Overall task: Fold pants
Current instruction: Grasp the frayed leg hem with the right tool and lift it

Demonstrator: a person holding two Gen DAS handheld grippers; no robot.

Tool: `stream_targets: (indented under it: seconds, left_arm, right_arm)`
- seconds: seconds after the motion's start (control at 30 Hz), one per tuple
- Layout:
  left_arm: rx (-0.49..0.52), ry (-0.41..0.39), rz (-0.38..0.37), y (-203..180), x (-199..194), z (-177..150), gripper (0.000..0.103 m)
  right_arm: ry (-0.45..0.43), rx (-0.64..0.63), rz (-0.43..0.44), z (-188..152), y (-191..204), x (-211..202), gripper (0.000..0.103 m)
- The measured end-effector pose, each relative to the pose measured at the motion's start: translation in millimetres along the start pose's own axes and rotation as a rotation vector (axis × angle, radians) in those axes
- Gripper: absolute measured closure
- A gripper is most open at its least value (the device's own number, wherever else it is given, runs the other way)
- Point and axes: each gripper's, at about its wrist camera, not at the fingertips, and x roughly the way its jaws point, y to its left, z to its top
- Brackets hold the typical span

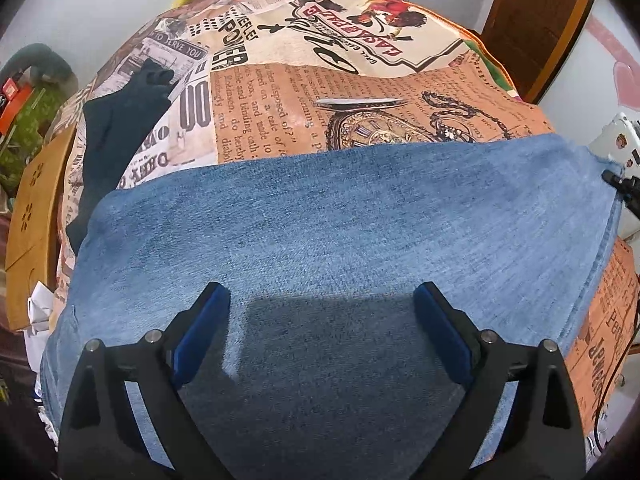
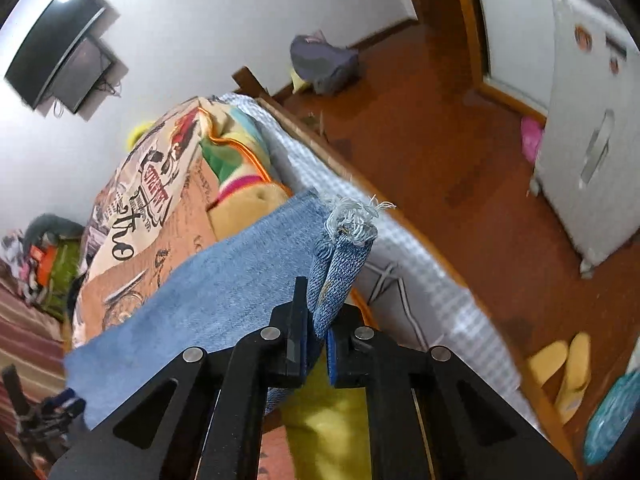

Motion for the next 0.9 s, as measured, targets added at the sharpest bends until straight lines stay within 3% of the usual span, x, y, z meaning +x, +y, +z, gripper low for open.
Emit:
stream_targets:
  seconds: [0.2,0.47,0.73,0.9]
  left_arm:
    - [0.012,-0.103,0.004,6.0,-34.6,-4.5,0.007]
    - [-0.053,-0.282,-0.030,33.7,-105.0,-13.9,0.007]
    - [-0.106,-0.381,-0.024,65.5,-151.7,-34.5,0.007]
    - [-0.149,-0.416,-0.013,89.0,-168.7,-53.0,0.005]
  right_arm:
    - [-0.103,-0.079,0.085,16.4,39.2,-45.2,0.098]
    - [-0.195,-0.243,0.263,15.9,133.2,-94.4,0.098]
    - [-0.174,-0.427,0.407,-10.2,232.8,-93.6,0.098]
    - [-0.086,-0.530,0.475,-45.8,287.4,-64.6,0.098]
